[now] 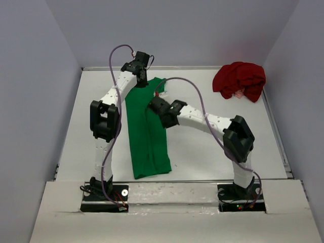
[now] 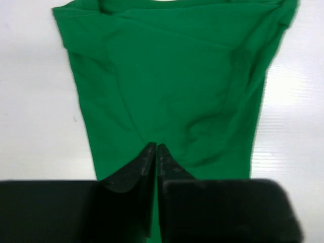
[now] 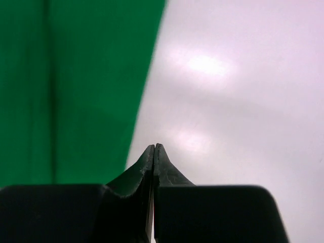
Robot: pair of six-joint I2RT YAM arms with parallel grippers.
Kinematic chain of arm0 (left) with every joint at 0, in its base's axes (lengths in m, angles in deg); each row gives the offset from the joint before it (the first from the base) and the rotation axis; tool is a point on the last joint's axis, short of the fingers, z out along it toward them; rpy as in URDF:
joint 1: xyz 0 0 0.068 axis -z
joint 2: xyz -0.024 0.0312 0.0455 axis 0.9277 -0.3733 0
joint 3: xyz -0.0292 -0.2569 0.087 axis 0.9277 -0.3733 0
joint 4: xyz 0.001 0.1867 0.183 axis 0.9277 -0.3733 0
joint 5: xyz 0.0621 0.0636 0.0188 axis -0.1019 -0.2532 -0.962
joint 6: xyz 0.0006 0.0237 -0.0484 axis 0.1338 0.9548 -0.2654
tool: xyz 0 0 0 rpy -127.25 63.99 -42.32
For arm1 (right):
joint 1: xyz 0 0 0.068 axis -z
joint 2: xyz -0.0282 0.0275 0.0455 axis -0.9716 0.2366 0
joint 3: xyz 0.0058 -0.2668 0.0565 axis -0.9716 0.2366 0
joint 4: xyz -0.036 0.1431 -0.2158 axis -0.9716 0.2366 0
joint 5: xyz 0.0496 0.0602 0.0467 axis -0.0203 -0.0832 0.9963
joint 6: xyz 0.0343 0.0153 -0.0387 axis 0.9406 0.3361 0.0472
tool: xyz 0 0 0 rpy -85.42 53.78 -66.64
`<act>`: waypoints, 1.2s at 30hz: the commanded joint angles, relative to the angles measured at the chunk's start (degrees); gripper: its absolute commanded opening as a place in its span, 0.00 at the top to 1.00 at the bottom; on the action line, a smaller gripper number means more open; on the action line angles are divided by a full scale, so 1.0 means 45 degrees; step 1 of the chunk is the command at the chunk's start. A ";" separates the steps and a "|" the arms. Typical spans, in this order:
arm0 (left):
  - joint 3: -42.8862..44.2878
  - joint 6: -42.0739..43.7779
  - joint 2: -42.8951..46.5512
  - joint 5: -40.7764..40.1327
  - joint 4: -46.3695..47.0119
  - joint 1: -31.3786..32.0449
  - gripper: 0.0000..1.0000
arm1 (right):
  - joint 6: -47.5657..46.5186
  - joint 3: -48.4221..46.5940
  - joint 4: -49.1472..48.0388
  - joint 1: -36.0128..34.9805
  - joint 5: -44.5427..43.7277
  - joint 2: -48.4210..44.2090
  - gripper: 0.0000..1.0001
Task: Fold and stack the t-shirts
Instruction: Fold the tshirt
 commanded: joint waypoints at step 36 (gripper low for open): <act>-0.0871 -0.0851 -0.0086 -0.0600 -0.0684 -0.1400 1.00 | -0.4778 -0.8933 0.0296 0.6018 0.9001 0.5916 1.00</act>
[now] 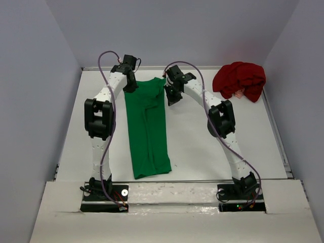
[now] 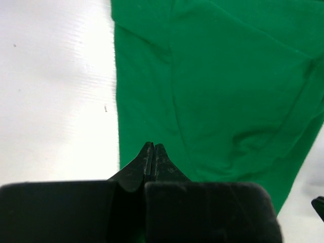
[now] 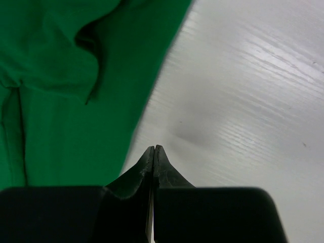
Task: Fold and stack the t-shirts
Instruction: Fold the tshirt
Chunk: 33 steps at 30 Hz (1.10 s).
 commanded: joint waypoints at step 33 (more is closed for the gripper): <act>0.3362 -0.0042 -0.3630 -0.2684 -0.3555 0.1136 1.00 | 0.0407 0.3372 -0.1312 -0.1849 -0.1397 -0.1522 1.00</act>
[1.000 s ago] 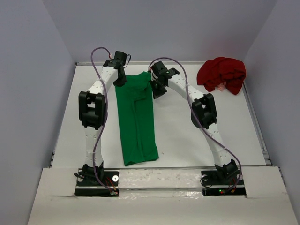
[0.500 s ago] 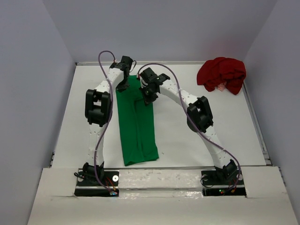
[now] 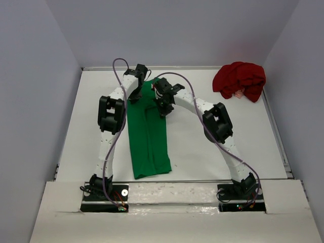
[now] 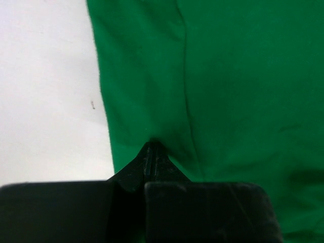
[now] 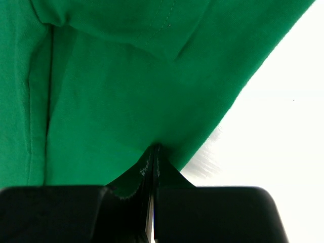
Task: Fold and stack the t-shirts
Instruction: Fold the tshirt
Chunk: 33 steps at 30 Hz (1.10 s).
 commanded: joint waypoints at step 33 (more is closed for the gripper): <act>0.3115 0.0789 -0.1330 0.2722 0.1165 0.1819 1.00 | 0.0898 0.3926 -0.0556 0.2368 -0.1939 -0.2056 1.00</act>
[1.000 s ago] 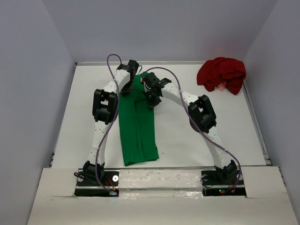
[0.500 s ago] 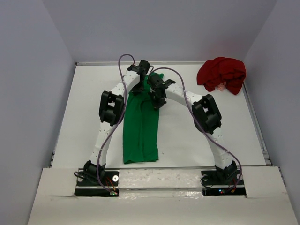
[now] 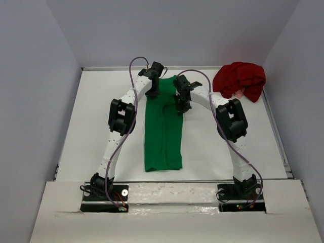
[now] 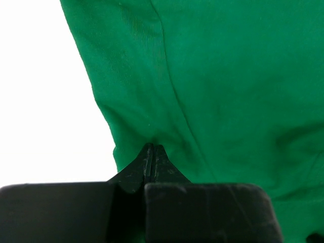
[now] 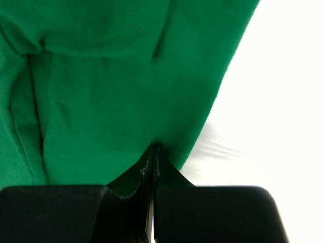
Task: Fold and stack the t-shirts
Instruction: Fold the tshirt
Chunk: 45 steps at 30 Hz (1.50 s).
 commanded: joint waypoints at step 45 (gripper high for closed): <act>-1.0509 -0.2430 1.0467 -0.3035 0.2249 0.2150 0.47 | 0.0028 0.5957 -0.0240 -0.0433 -0.0613 -0.8048 0.43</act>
